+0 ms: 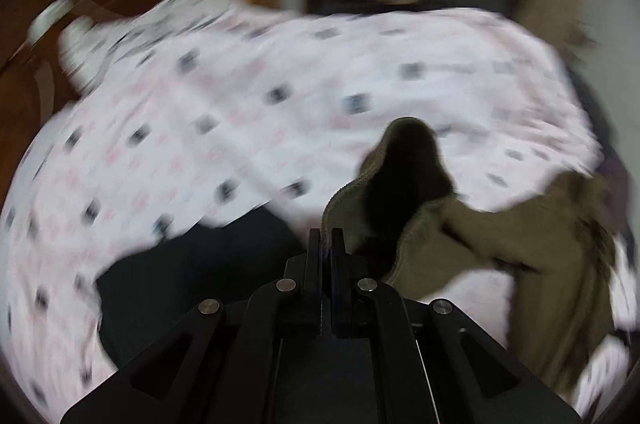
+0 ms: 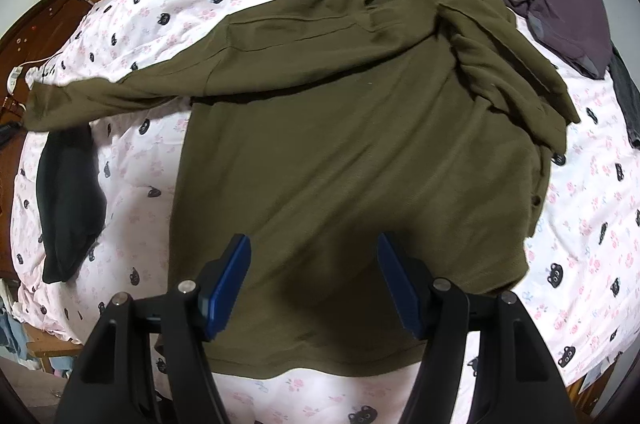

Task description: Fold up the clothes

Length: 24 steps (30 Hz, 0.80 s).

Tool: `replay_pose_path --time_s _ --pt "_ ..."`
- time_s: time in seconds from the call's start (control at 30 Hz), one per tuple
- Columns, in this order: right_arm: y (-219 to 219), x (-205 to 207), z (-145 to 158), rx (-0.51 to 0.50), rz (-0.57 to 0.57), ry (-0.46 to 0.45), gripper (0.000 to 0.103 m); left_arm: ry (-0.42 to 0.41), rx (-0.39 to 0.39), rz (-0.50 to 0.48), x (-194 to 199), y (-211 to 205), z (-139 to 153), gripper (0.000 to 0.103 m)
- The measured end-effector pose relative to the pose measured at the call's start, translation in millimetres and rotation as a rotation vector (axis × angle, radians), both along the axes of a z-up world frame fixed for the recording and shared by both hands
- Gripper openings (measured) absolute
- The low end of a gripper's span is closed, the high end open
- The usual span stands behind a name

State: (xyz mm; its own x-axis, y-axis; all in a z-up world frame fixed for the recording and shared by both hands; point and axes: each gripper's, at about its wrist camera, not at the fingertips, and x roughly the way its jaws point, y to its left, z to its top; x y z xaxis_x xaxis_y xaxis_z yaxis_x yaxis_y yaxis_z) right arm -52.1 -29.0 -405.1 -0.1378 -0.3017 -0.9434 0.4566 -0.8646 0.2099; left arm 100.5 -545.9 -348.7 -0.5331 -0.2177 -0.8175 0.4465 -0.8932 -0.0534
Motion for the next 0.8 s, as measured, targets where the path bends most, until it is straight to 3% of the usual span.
replay_pose_path --time_s 0.07,0.23,0.33,0.4,0.47,0.53,0.63,0.67,0.7,0.77,0.8 --pt "-7 0 0 0.002 0.022 -0.001 0.067 -0.020 -0.103 -0.238 -3 34 13 0.002" --pt "-21 2 0 0.009 0.049 0.004 0.067 -0.201 -0.392 -0.860 19 134 9 0.002" --pt "-30 3 1 0.004 0.052 0.004 0.067 -0.336 -0.566 -1.156 47 173 -10 0.002" --pt "-38 4 3 -0.004 0.060 0.007 0.067 -0.445 -0.669 -1.286 66 176 -33 0.002" --pt "-46 6 6 -0.010 0.075 0.013 0.067 -0.513 -0.683 -1.299 74 168 -51 0.003" --pt "-60 11 7 -0.020 0.106 0.016 0.069 -0.483 -0.594 -1.162 61 156 -51 0.003" --pt "-87 17 7 -0.059 0.145 0.015 0.081 -0.383 -0.412 -0.915 40 137 -45 0.006" --pt "-99 18 6 -0.087 0.151 0.003 0.087 -0.340 -0.336 -0.829 34 131 -42 0.012" --pt "-115 18 4 -0.128 0.157 -0.014 0.088 -0.297 -0.267 -0.747 29 127 -41 0.017" --pt "-146 17 -1 -0.208 0.168 -0.051 0.088 -0.212 -0.135 -0.604 27 121 -43 0.037" --pt "-167 16 -5 -0.257 0.182 -0.081 0.088 -0.168 -0.067 -0.534 26 118 -45 0.039"
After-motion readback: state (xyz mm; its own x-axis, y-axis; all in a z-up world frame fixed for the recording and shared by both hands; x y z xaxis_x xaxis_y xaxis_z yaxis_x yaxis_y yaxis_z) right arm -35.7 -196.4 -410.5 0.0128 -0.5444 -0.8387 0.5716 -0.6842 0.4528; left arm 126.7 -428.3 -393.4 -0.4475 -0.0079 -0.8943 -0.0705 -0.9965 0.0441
